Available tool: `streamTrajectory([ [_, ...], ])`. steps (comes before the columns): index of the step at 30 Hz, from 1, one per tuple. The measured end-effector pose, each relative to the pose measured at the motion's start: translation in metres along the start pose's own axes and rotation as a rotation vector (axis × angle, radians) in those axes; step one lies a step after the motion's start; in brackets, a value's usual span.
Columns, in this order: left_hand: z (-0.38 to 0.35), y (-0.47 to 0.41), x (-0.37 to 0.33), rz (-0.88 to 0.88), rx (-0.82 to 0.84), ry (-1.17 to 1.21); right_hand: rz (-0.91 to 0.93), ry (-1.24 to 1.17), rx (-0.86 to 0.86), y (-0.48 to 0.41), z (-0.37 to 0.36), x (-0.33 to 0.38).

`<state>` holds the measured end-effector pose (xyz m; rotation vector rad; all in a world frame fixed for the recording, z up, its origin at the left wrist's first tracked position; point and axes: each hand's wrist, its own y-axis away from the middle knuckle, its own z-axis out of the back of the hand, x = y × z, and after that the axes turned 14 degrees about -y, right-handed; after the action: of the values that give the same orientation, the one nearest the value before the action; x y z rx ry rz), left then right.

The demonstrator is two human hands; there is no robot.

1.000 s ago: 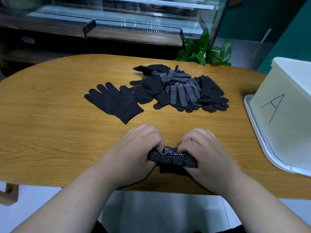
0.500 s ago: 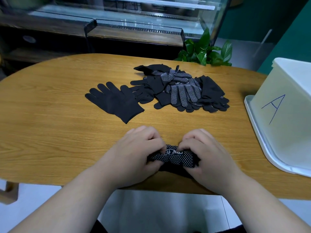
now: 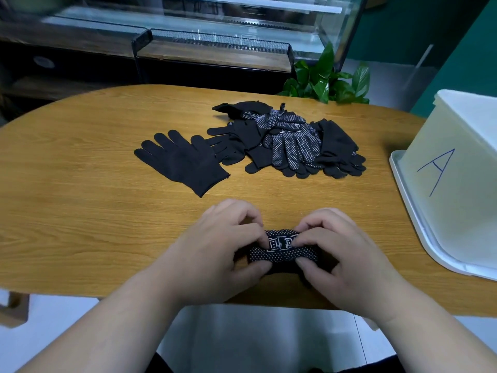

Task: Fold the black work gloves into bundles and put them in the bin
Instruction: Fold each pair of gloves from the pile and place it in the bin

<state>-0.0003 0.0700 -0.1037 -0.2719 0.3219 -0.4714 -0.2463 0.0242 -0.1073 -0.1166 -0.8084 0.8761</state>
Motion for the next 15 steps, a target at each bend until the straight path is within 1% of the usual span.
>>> streamTrajectory([
  [3, -0.002, 0.002, 0.002, -0.017, 0.014, 0.077, -0.025, -0.003, 0.002, 0.002, 0.0, -0.001],
  [6, -0.005, 0.0, 0.001, -0.049, 0.024, 0.067, -0.016, 0.04, -0.026, 0.005, -0.002, -0.002],
  [10, -0.008, -0.003, -0.003, -0.069, 0.044, 0.035, -0.056, 0.205, -0.167, 0.006, -0.004, -0.003],
  [12, -0.008, -0.004, -0.005, -0.059, 0.05, 0.012, -0.089, 0.28, -0.209, 0.004, -0.005, -0.002],
  [15, -0.007, -0.004, -0.009, -0.046, 0.072, -0.049, -0.106, 0.292, -0.155, 0.005, -0.005, 0.001],
])
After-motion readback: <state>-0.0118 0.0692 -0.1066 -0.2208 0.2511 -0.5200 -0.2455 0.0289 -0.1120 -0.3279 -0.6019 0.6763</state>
